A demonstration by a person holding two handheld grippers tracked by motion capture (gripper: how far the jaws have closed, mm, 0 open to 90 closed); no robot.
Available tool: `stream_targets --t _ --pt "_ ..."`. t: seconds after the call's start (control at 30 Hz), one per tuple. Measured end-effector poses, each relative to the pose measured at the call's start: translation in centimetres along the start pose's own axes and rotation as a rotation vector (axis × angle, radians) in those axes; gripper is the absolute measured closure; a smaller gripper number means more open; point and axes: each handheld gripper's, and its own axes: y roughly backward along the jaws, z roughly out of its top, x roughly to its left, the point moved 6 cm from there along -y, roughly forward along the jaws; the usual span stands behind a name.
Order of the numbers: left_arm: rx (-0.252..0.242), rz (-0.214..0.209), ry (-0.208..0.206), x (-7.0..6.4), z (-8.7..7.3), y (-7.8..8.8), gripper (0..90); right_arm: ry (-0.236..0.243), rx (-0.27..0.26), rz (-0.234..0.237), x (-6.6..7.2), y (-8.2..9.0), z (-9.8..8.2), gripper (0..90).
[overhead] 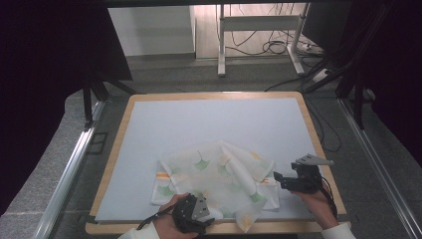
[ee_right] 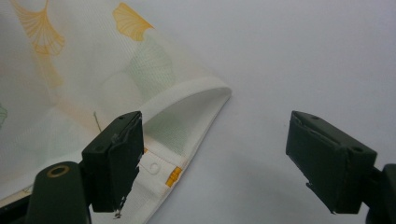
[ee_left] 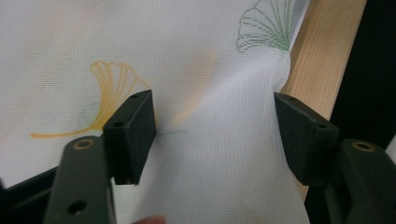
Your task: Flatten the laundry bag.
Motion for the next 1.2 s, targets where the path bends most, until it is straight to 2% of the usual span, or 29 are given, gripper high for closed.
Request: stream_targets --t 0.1,0.13,0.17,0.2,0.23,0.27,0.3,0.37,0.43,0.47,0.53,0.57,0.67,0.7,0.8,0.97,1.13,1.17,1.2 --pt "-0.008 -0.027 0.003 0.1 0.0 0.3 39.0 -0.002 -0.001 -0.002 0.0 0.0 0.0 19.4" --pt "-0.018 -0.048 0.01 0.1 0.1 0.4 42.5 -0.003 -0.001 -0.003 -0.1 0.0 0.0 19.4" --pt "-0.026 -0.06 0.026 0.1 0.1 0.4 46.5 -0.005 0.001 -0.005 -0.1 0.0 0.0 19.4" --pt "-0.031 -0.085 0.048 0.4 -0.1 0.5 47.3 -0.006 0.004 -0.005 -0.1 0.0 0.0 19.4" --pt "-0.031 -0.085 0.048 0.4 -0.1 0.5 49.1 -0.006 0.004 -0.005 -0.1 0.0 0.0 19.4" --pt "-0.035 -0.103 0.066 0.6 -0.1 0.6 49.1 -0.006 0.003 -0.006 -0.2 0.0 0.0 19.4" --pt "-0.038 -0.108 0.077 0.7 0.0 0.6 50.5 -0.008 0.004 -0.006 -0.2 0.0 0.0 19.5" --pt "-0.041 -0.113 0.087 1.0 0.0 0.7 61.3 -0.01 0.005 -0.008 -0.2 0.0 0.0 19.5" --pt "-0.044 -0.129 0.094 1.0 0.0 0.8 62.7 -0.009 0.005 -0.008 -0.2 0.0 -0.1 19.5" --pt "-0.044 -0.134 0.094 1.0 0.0 0.8 68.5 -0.008 0.008 -0.01 -0.3 0.0 -0.1 19.5" --pt "-0.045 -0.144 0.093 1.0 0.1 0.9 74.0 -0.01 0.007 -0.011 -0.3 0.0 -0.1 19.5" --pt "-0.058 -0.156 0.112 1.0 0.2 0.9 77.8 -0.012 0.005 -0.011 -0.3 0.0 0.0 19.6" --pt "-0.085 -0.186 0.138 1.2 0.4 1.3 81.1 -0.008 0.001 -0.003 -0.2 0.1 0.0 20.0" --pt "-0.092 -0.185 0.143 1.3 0.5 1.4 85.4 -0.002 -0.003 0.003 0.0 0.3 0.1 20.8" --pt "-0.115 -0.175 0.159 1.9 0.7 1.8 87.3 0.003 -0.008 0.013 0.2 0.6 0.2 21.2" --pt "-0.143 -0.168 0.199 3.2 0.8 2.0 88.6 0.035 -0.019 0.067 2.0 2.1 0.0 23.7" --pt "-0.15 -0.152 0.214 4.1 1.1 2.0 89.0 0.096 -0.015 0.18 6.0 4.6 -1.1 25.2" --pt "-0.151 -0.152 0.219 4.3 1.2 2.0 89.0 0.116 -0.002 0.234 8.0 5.6 -1.7 25.1" --pt "-0.151 -0.152 0.219 4.3 1.2 2.0 89.0 0.116 -0.002 0.234 8.0 5.6 -1.7 25.1"
